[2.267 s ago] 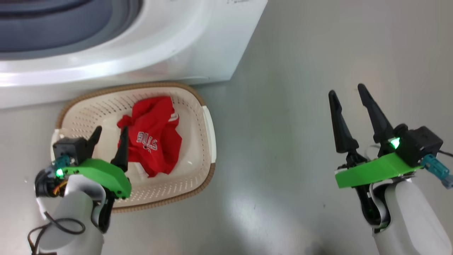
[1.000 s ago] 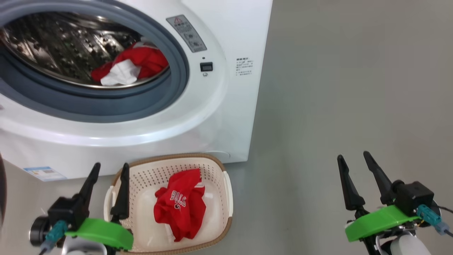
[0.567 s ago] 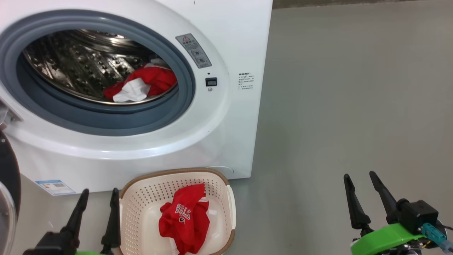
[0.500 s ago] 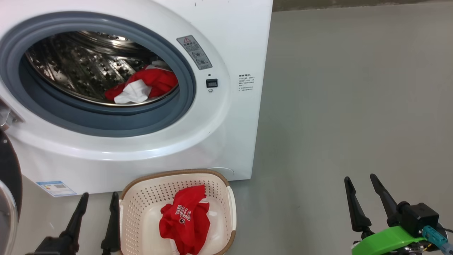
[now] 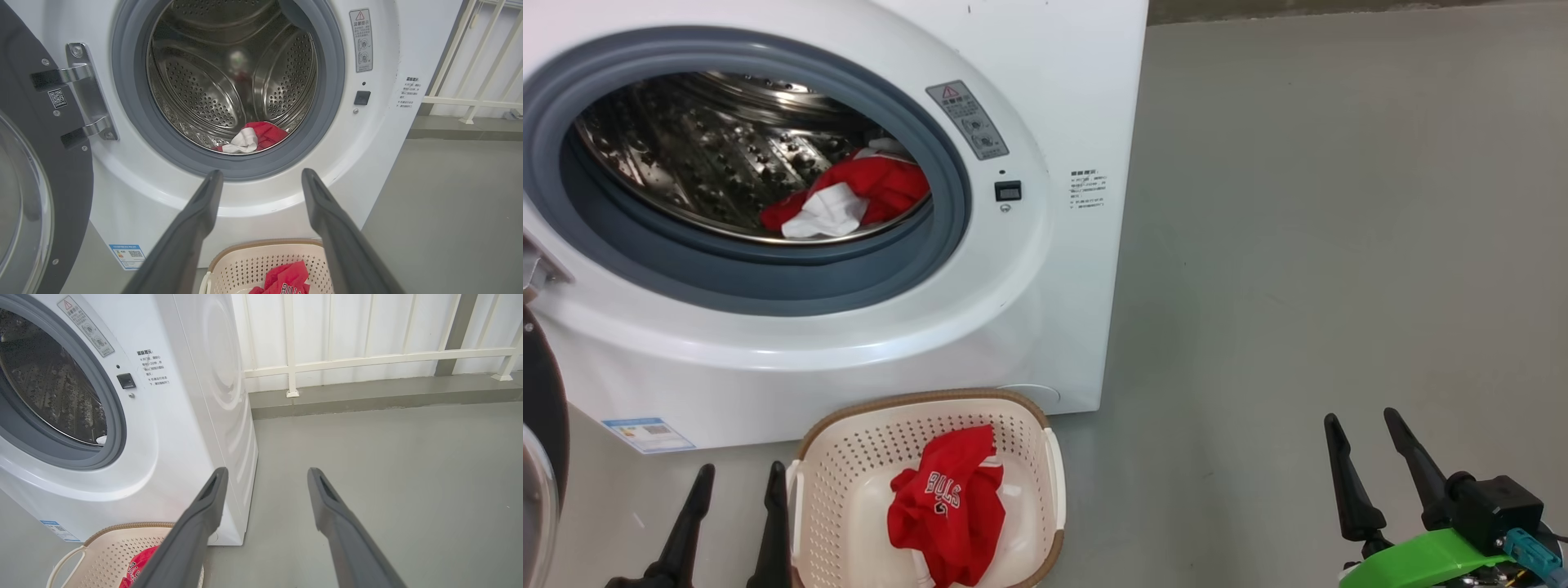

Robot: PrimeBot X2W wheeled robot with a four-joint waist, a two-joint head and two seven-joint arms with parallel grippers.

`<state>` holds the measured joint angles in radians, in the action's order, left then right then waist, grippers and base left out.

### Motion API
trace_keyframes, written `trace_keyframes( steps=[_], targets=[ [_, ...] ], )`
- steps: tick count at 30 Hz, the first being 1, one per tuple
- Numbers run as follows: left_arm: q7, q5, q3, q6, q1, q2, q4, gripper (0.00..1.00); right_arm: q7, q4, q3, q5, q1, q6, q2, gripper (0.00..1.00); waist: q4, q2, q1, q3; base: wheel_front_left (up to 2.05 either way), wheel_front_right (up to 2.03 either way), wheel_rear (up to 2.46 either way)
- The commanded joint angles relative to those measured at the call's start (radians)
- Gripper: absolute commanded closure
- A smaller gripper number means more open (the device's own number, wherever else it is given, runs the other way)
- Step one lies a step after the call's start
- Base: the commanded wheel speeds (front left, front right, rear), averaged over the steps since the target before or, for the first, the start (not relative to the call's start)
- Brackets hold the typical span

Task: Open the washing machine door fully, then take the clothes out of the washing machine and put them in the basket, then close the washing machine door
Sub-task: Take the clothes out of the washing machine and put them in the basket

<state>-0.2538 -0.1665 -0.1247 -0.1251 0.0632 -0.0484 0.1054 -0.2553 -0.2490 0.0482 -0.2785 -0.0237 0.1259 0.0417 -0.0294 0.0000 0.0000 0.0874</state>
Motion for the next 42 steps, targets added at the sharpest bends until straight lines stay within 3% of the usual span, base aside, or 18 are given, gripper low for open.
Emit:
trace_keyframes(
  steps=[1, 14, 22, 31, 42],
  targets=[
    [-0.008, 0.010, -0.033, -0.006, -0.011, -0.006, -0.030, 0.00, -0.006, 0.024, -0.019, 0.017, 0.009, 0.005, 0.009, 0.00, -0.001, 0.0000, 0.0000, 0.001, 0.00, 0.00, 0.00],
    [-0.008, 0.005, -0.031, -0.006, -0.026, -0.003, -0.022, 0.00, -0.006, 0.024, -0.032, 0.012, 0.025, 0.005, 0.009, 0.00, -0.009, 0.0000, 0.0000, 0.023, 0.00, 0.00, 0.00],
    [-0.008, -0.025, -0.008, -0.006, -0.126, -0.017, 0.039, 0.00, -0.006, 0.031, -0.044, 0.002, 0.057, 0.005, 0.009, 0.00, -0.015, 0.0000, 0.0000, 0.090, 0.00, 0.00, 0.00],
    [-0.008, -0.062, 0.046, -0.006, -0.382, -0.108, 0.175, 0.00, -0.006, 0.047, -0.063, -0.022, 0.127, 0.005, 0.009, 0.00, -0.032, 0.0000, 0.0000, 0.226, 0.00, 0.00, 0.00],
    [-0.006, -0.134, 0.169, -0.006, -0.835, -0.230, 0.535, 0.00, -0.006, 0.071, -0.075, -0.056, 0.223, 0.005, 0.009, 0.00, -0.061, 0.0000, 0.0000, 0.422, 0.00, 0.00, 0.00]
  ],
)
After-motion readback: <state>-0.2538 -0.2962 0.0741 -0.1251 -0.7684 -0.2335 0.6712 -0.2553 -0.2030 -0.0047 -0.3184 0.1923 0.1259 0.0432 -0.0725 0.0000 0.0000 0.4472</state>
